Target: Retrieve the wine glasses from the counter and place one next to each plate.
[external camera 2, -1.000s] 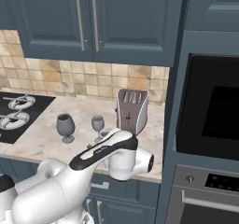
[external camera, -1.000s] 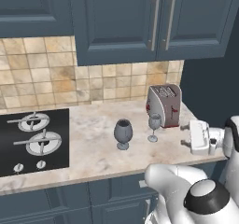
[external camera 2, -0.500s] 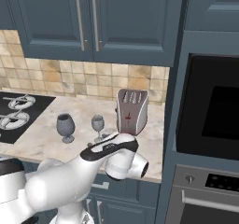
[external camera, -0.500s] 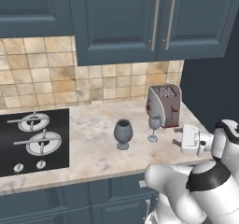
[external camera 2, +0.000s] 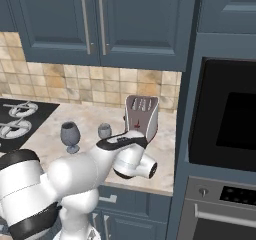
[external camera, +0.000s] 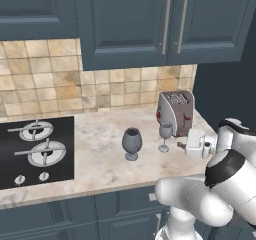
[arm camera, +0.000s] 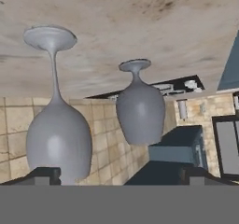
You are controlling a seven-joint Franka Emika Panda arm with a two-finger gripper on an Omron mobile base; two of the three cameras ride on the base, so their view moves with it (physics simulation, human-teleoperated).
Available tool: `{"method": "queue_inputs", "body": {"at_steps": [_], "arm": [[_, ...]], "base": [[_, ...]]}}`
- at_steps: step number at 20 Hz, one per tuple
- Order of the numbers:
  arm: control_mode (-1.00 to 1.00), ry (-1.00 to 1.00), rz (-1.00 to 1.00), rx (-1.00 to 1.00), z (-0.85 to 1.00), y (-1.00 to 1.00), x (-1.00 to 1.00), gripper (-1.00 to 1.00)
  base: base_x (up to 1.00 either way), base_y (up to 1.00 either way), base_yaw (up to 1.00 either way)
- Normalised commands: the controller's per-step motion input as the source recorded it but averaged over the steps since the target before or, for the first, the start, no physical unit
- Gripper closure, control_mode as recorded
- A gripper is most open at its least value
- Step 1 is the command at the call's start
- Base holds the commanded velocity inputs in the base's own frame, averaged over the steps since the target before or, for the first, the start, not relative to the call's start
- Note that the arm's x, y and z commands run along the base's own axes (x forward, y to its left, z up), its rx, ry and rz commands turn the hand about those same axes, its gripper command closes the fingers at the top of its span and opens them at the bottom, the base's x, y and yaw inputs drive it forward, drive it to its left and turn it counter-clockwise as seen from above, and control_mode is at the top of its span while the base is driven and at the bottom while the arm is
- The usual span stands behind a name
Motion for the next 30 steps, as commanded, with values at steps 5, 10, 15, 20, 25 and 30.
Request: {"method": "queue_inputs", "body": {"at_steps": [5, 10, 15, 20, 25, 30], "arm": [[-1.0, 0.0, 0.0, 0.0, -0.13, 0.0, 0.24, -1.0], [-1.0, 0.01, 0.0, 0.0, -0.2, 0.0, 0.23, -1.0], [-1.0, 0.0, 0.0, 0.0, -0.24, 0.0, 0.1, -1.0], [-1.0, 0.01, -0.01, 0.0, -0.29, 0.0, 0.17, -1.0], [-1.0, 0.04, -0.01, 0.0, -0.35, 0.0, 0.36, -1.0], [-1.0, 0.0, -0.01, 0.0, -0.17, 0.0, 0.3, -1.0]], "base": [[0.0, 0.0, 0.0], [0.0, 0.0, 0.0], [0.0, 0.0, 0.0], [0.0, 0.0, 0.0], [0.0, 0.0, 0.0], [0.0, 0.0, 0.0]]}}
